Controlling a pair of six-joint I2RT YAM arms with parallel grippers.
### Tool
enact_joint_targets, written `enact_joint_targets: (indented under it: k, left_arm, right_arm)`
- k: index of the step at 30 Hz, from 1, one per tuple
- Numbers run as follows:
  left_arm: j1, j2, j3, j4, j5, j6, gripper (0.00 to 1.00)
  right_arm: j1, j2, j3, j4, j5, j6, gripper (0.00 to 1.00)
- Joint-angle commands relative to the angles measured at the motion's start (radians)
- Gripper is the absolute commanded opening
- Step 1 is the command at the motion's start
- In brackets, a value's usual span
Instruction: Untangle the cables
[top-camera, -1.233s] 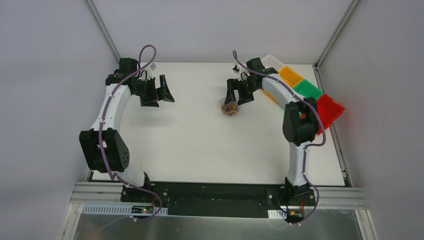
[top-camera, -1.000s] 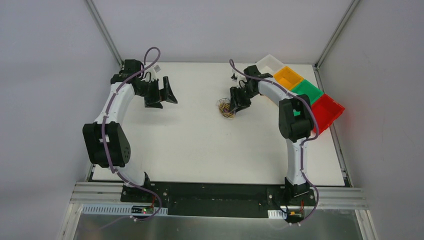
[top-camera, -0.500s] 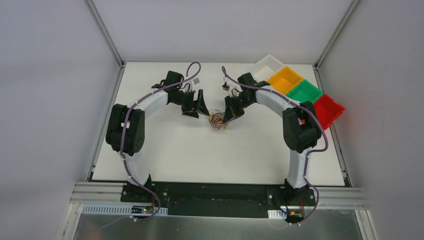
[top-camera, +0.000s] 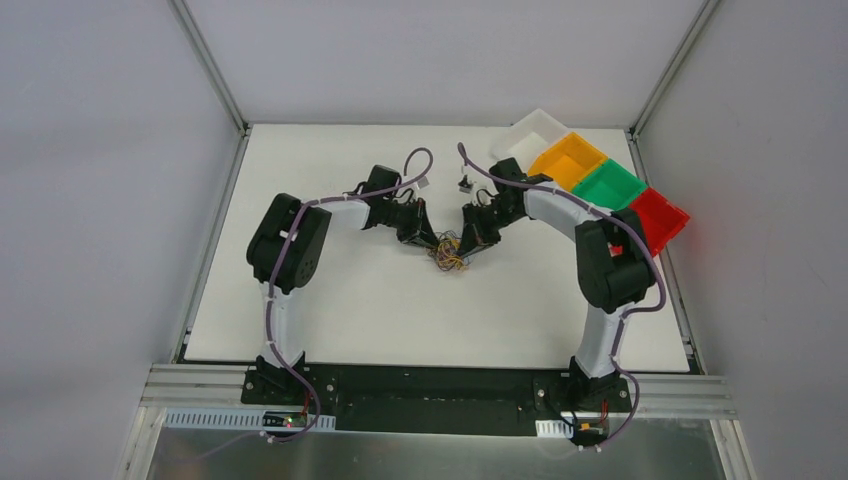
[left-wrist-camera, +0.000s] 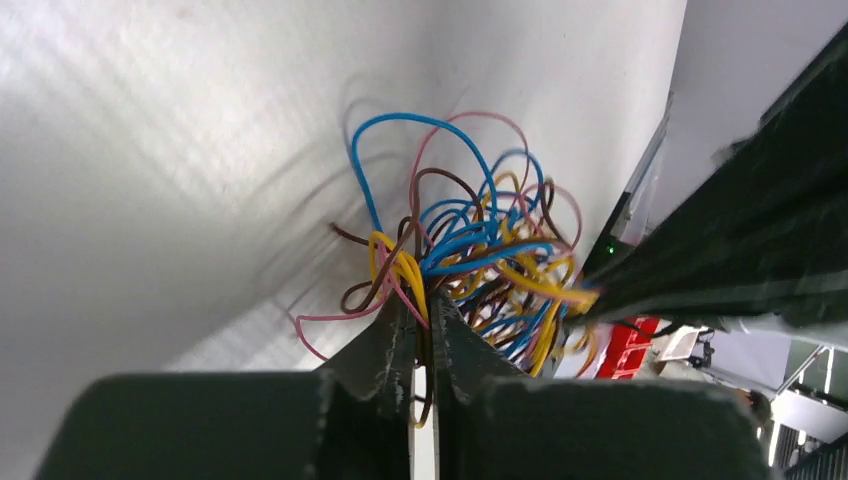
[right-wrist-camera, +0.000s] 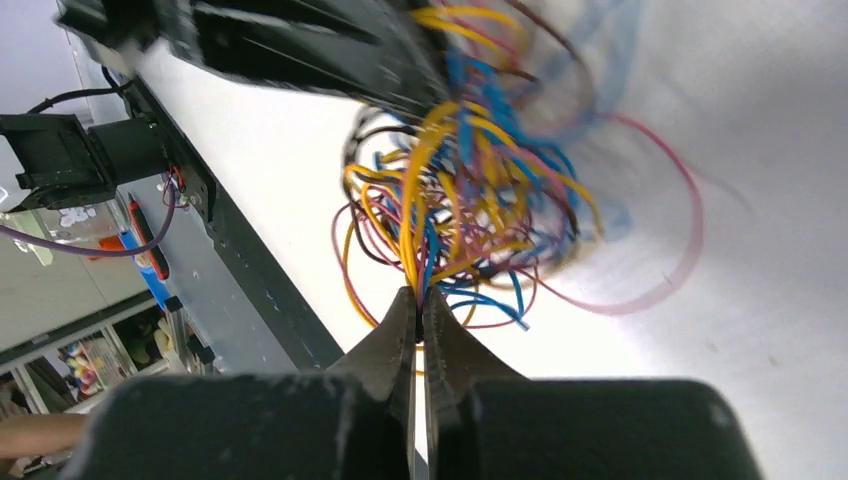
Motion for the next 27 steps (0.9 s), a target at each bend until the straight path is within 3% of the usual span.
enact_joint_targets:
  k: [1, 6, 14, 18, 23, 27]
  left_arm:
    - [0.066, -0.155, -0.103, 0.079, 0.086, -0.053, 0.00]
    - [0.208, -0.367, -0.234, -0.103, 0.061, 0.061, 0.00]
    - [0.615, -0.562, -0.278, -0.514, -0.021, 0.422, 0.00]
    - [0.779, -0.558, -0.221, -0.680, -0.082, 0.600, 0.00]
    - [0.966, -0.489, -0.153, -0.768, -0.160, 0.732, 0.00]
    - [1.014, -0.417, -0.100, -0.828, -0.200, 0.824, 0.00]
  right_arm:
    - [-0.090, -0.115, -0.053, -0.023, -0.009, -0.029, 0.00]
    - [-0.179, -0.148, -0.096, -0.133, 0.057, -0.116, 0.00]
    - [-0.352, -0.265, -0.143, -0.304, 0.153, -0.259, 0.00]
    - [-0.461, -0.310, -0.149, -0.373, 0.225, -0.334, 0.00]
    - [-0.541, -0.346, -0.127, -0.447, 0.280, -0.381, 0.00]
    - [-0.570, -0.378, -0.127, -0.462, 0.310, -0.390, 0.00]
